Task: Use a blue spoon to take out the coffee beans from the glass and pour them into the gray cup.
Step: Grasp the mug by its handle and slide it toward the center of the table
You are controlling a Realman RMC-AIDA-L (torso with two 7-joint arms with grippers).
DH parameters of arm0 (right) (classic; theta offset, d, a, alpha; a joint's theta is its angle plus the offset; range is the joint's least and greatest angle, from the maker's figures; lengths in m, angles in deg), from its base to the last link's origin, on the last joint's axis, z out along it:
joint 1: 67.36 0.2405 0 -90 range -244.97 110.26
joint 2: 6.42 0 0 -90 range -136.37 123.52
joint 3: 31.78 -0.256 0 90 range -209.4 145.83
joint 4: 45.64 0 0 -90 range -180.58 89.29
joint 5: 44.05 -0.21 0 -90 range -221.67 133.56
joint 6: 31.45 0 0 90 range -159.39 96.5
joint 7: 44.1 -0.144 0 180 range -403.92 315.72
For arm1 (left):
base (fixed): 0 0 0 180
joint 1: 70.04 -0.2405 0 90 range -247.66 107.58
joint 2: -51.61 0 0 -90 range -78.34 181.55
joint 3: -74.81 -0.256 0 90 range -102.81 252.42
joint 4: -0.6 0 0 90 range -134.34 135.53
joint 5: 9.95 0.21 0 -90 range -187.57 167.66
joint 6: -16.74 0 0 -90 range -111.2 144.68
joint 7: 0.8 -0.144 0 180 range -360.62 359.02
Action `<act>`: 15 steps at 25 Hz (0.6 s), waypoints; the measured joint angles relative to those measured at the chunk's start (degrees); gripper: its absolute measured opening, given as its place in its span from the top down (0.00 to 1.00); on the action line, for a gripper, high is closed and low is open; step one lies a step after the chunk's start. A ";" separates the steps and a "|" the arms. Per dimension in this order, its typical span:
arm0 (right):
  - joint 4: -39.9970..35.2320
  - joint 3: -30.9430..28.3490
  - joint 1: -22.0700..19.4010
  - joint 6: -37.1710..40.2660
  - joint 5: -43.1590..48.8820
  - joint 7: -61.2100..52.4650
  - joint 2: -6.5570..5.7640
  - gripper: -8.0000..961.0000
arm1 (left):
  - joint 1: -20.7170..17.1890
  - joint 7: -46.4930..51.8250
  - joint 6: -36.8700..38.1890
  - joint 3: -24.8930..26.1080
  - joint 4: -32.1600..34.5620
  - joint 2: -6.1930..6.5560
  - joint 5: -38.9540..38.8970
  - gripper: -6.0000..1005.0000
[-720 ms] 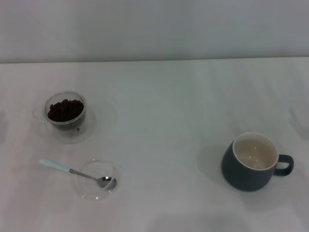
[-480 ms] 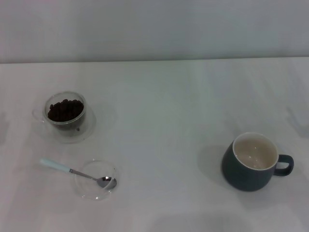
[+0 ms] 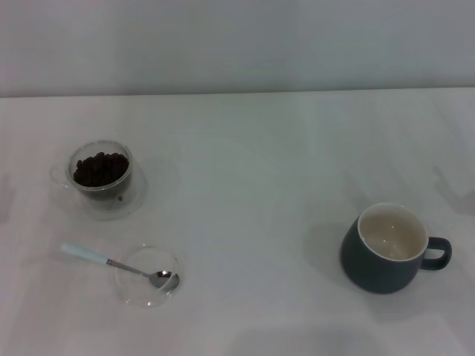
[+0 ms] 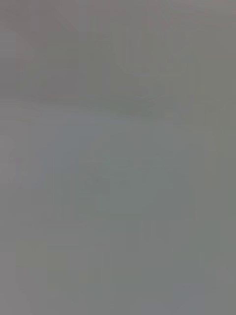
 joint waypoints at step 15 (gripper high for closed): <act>0.45 6.48 -0.46 -0.05 0.07 -1.38 0.02 0.09 | 0.42 -0.11 0.20 0.01 -0.08 0.00 0.11 0.29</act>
